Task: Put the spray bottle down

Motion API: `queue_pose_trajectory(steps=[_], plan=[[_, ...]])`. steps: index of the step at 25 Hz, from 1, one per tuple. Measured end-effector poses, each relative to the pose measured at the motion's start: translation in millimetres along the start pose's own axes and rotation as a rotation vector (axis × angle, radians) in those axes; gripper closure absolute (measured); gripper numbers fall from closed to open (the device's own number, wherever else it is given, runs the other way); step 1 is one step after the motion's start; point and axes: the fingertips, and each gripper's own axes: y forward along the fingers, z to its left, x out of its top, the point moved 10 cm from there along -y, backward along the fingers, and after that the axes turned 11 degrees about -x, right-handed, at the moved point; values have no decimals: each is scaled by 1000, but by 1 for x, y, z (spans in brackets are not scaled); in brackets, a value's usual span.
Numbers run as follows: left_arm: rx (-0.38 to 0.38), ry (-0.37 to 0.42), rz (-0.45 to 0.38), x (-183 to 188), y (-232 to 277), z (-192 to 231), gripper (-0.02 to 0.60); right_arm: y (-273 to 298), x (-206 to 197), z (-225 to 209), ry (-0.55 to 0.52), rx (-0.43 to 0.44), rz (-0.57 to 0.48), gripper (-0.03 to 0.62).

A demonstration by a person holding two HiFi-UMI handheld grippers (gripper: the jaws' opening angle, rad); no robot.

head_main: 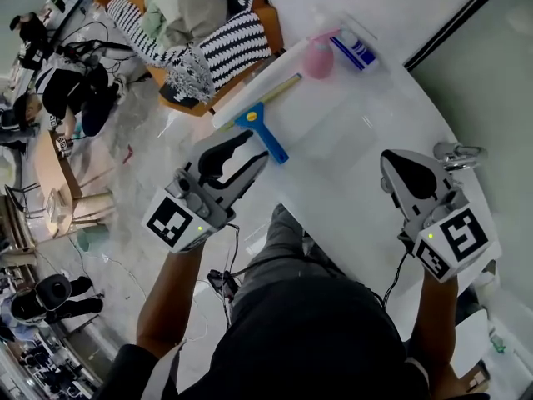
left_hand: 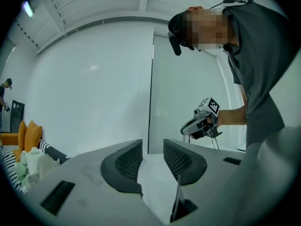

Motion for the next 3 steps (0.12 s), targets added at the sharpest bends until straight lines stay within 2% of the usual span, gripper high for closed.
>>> queue_pose_trajectory(steps=[3], plan=[[-6,2,15,-1,-6,-36,445,-26,-11,12,-3,8,-15,586]])
